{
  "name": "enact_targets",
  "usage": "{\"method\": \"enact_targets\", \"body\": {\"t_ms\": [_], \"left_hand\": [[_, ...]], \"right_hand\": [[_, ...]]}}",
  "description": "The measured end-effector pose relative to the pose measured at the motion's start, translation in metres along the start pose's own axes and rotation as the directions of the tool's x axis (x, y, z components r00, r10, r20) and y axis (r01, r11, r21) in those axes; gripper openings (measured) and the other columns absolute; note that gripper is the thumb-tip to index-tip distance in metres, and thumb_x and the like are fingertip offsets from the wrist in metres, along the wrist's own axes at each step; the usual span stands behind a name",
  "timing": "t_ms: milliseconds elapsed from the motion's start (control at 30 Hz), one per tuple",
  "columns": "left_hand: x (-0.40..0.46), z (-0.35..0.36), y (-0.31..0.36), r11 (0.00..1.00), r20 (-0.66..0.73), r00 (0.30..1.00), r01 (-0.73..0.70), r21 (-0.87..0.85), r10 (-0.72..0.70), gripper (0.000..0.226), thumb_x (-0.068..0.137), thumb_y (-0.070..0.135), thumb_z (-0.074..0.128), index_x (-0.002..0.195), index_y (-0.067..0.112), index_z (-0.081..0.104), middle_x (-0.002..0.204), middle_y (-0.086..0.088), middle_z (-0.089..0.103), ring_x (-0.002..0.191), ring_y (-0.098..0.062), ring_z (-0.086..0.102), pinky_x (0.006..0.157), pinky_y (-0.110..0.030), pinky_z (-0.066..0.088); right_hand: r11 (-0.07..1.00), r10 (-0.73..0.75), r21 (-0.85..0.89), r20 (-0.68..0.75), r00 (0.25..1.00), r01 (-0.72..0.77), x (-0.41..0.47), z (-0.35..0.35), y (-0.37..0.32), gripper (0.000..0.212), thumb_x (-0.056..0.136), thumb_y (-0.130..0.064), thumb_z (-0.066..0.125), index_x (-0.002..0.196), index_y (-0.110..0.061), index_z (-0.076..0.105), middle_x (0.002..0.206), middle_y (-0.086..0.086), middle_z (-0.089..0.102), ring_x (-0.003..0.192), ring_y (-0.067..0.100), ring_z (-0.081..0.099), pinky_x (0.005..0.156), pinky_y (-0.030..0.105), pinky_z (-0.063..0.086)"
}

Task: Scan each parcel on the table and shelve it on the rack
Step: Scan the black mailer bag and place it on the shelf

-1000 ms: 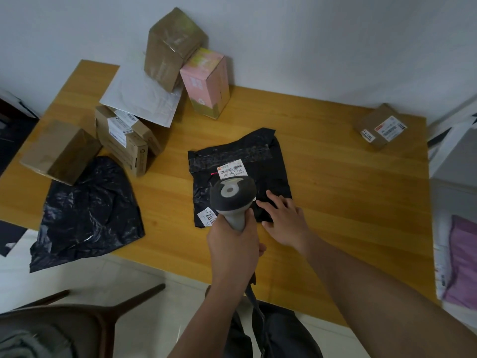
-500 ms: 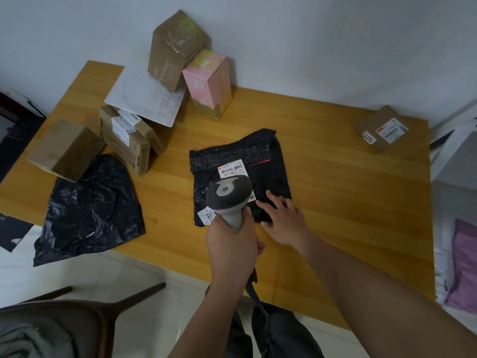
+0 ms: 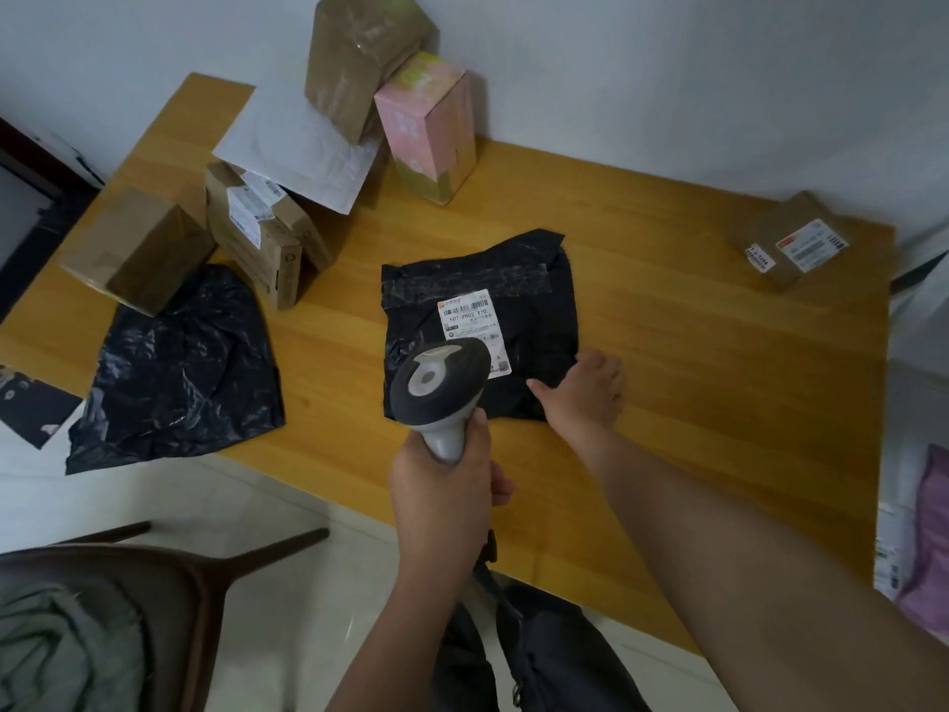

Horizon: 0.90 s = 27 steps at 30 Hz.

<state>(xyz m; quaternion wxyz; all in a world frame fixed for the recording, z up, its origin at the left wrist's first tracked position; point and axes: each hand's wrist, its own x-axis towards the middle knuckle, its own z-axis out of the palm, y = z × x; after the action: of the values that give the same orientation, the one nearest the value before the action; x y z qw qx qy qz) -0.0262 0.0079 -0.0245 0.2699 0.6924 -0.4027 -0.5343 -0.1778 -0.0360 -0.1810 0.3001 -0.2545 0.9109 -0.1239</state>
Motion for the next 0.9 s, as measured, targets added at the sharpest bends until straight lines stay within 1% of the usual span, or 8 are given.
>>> {"method": "enact_targets", "body": {"t_ms": [67, 167, 233, 333, 467, 600, 767, 900], "left_hand": [[-0.005, -0.003, -0.005, 1.0, -0.012, 1.0, 0.0, 0.01, 0.0, 0.038, 0.094, 0.029, 0.062, 0.081, -0.006, 0.061, 0.055, -0.012, 0.065, 0.05, -0.025, 0.068, 0.049, -0.03, 0.057], [-0.014, -0.003, -0.012, 1.0, -0.023, 1.0, 0.0, 0.02, 0.0, 0.036, 0.094, 0.028, 0.062, 0.082, -0.006, 0.061, 0.054, -0.01, 0.065, 0.051, -0.027, 0.068, 0.052, -0.034, 0.059], [-0.02, -0.002, -0.016, 0.999, -0.018, 1.0, -0.016, 0.03, 0.016, 0.034, 0.094, 0.028, 0.062, 0.082, -0.005, 0.061, 0.053, -0.009, 0.065, 0.052, -0.028, 0.068, 0.053, -0.035, 0.059], [-0.032, 0.002, -0.021, 0.998, 0.005, 0.999, -0.053, 0.038, 0.053, 0.033, 0.094, 0.028, 0.062, 0.082, -0.003, 0.062, 0.052, -0.007, 0.065, 0.052, -0.027, 0.068, 0.051, -0.033, 0.058], [-0.061, 0.003, -0.033, 0.993, 0.042, 0.994, -0.106, 0.048, 0.104, 0.032, 0.095, 0.029, 0.061, 0.081, 0.0, 0.063, 0.051, -0.006, 0.064, 0.052, -0.027, 0.068, 0.053, -0.033, 0.058], [-0.112, -0.009, -0.059, 0.983, 0.092, 0.981, -0.176, 0.053, 0.17, 0.035, 0.096, 0.029, 0.059, 0.076, 0.001, 0.063, 0.05, -0.005, 0.065, 0.052, -0.025, 0.069, 0.056, -0.033, 0.057], [-0.195, -0.02, -0.103, 0.981, 0.121, 0.973, -0.193, -0.036, 0.196, 0.03, 0.096, 0.027, 0.06, 0.084, -0.001, 0.061, 0.052, -0.008, 0.061, 0.051, -0.026, 0.067, 0.047, -0.027, 0.053], [-0.257, -0.015, -0.136, 0.979, 0.23, 0.952, -0.197, -0.046, 0.202, 0.031, 0.096, 0.026, 0.059, 0.082, -0.002, 0.06, 0.048, -0.004, 0.059, 0.048, -0.024, 0.067, 0.052, -0.036, 0.055]], "right_hand": [[1.0, 0.007, -0.018, 0.093, 0.996, -0.005, 0.004, 0.003, -0.003, 0.046, 0.086, -0.043, 0.068, 0.121, -0.015, 0.055, 0.144, 0.012, 0.037, 0.133, 0.031, 0.036, 0.108, 0.044, 0.036], [0.99, -0.102, 0.099, 0.065, 0.993, 0.096, -0.003, 0.0, 0.001, 0.013, 0.091, -0.015, 0.059, 0.103, -0.01, 0.058, 0.123, 0.01, 0.051, 0.103, 0.025, 0.052, 0.085, 0.034, 0.047], [0.965, -0.14, 0.229, 0.028, 0.99, 0.13, -0.012, -0.011, 0.011, 0.019, 0.091, 0.0, 0.053, 0.109, -0.008, 0.055, 0.112, 0.009, 0.056, 0.089, 0.021, 0.053, 0.072, 0.031, 0.044], [0.907, -0.14, 0.405, 0.04, 0.989, 0.112, -0.027, -0.031, 0.034, 0.035, 0.093, 0.007, 0.044, 0.122, -0.012, 0.05, 0.104, 0.001, 0.054, 0.09, 0.019, 0.053, 0.074, 0.028, 0.046], [0.657, 0.051, 0.736, 0.168, 0.984, -0.16, -0.048, -0.046, 0.077, 0.04, 0.096, 0.011, 0.037, 0.12, -0.013, 0.059, 0.116, 0.009, 0.059, 0.092, 0.027, 0.059, 0.064, 0.029, 0.058], [0.495, 0.122, 0.834, 0.21, 0.97, -0.243, -0.093, -0.055, 0.123, 0.042, 0.096, 0.012, 0.042, 0.132, -0.007, 0.054, 0.116, 0.011, 0.056, 0.091, 0.03, 0.057, 0.039, 0.017, 0.049], [0.451, 0.126, 0.872, 0.148, 0.981, -0.19, -0.164, -0.062, 0.191, 0.041, 0.095, 0.014, 0.04, 0.126, -0.008, 0.056, 0.112, 0.012, 0.056, 0.089, 0.028, 0.058, 0.042, 0.018, 0.05], [0.427, 0.156, 0.886, 0.125, 0.98, -0.181, -0.219, -0.071, 0.258, 0.04, 0.095, 0.014, 0.04, 0.126, -0.006, 0.057, 0.113, 0.014, 0.058, 0.091, 0.029, 0.058, 0.047, 0.02, 0.052]]}}
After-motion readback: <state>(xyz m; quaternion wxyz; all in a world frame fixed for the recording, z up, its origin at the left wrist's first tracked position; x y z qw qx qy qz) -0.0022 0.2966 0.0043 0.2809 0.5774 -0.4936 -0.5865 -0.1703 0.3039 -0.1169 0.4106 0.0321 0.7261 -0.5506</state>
